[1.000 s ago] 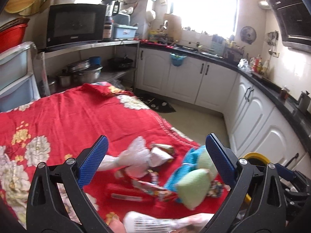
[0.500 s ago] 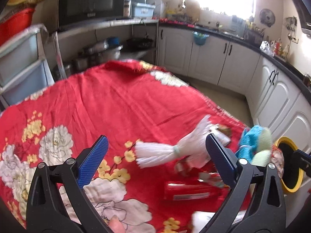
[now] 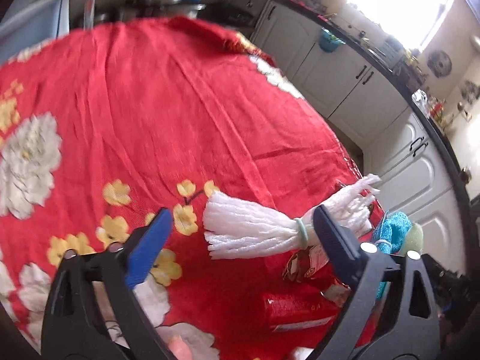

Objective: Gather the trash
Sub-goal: 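Grasp the tied white plastic bag with the left tool while the right tool grasps the green mesh pad, then carry the white bag with the left tool while the right tool carries the green pad to the bin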

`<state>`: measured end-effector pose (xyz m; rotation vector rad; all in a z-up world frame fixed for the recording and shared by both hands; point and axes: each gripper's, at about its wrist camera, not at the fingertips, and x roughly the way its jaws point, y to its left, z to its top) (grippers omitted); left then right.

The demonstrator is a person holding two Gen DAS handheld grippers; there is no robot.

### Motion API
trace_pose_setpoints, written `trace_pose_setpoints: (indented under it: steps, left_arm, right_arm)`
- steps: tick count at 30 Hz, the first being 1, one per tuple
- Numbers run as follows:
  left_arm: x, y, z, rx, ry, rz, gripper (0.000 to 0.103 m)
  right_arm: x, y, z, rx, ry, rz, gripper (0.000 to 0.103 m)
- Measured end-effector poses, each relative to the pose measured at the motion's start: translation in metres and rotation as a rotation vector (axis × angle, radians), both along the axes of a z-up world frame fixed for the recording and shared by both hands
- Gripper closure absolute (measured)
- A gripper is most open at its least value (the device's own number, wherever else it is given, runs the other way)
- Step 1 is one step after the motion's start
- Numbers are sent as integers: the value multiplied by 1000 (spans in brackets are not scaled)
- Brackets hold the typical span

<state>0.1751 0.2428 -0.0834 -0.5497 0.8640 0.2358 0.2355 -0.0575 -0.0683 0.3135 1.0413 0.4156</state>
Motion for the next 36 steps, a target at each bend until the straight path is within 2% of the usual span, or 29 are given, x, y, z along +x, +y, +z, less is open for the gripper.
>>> trace_pose_setpoints:
  steps: [4, 6, 7, 8, 10, 18, 24, 36]
  left_arm:
    - [3, -2, -8, -22, 23, -3, 50]
    - [3, -3, -9, -6, 36, -1, 65]
    - [3, -3, -9, 2, 39, 1, 80]
    - [2, -2, -9, 2, 40, 1, 86]
    - [-1, 1, -8, 6, 37, 0, 90]
    - [-20, 2, 17, 34, -32, 15, 94]
    - [-39, -5, 47, 59, -102, 21, 94]
    - [-49, -50, 102, 98, -232, -53, 94]
  right_arm:
    - [6, 0, -9, 26, 50, -4, 26]
    - [7, 0, -13, 39, 70, -4, 29]
    - [7, 0, -14, 40, 73, 2, 30]
    - [8, 1, -13, 40, 73, 5, 35]
    - [7, 1, -10, 44, 60, 23, 41]
    - [-2, -5, 7, 81, 17, 67, 64]
    - [-11, -12, 22, 96, -27, 90, 75]
    - [-26, -32, 52, 140, -100, 110, 80]
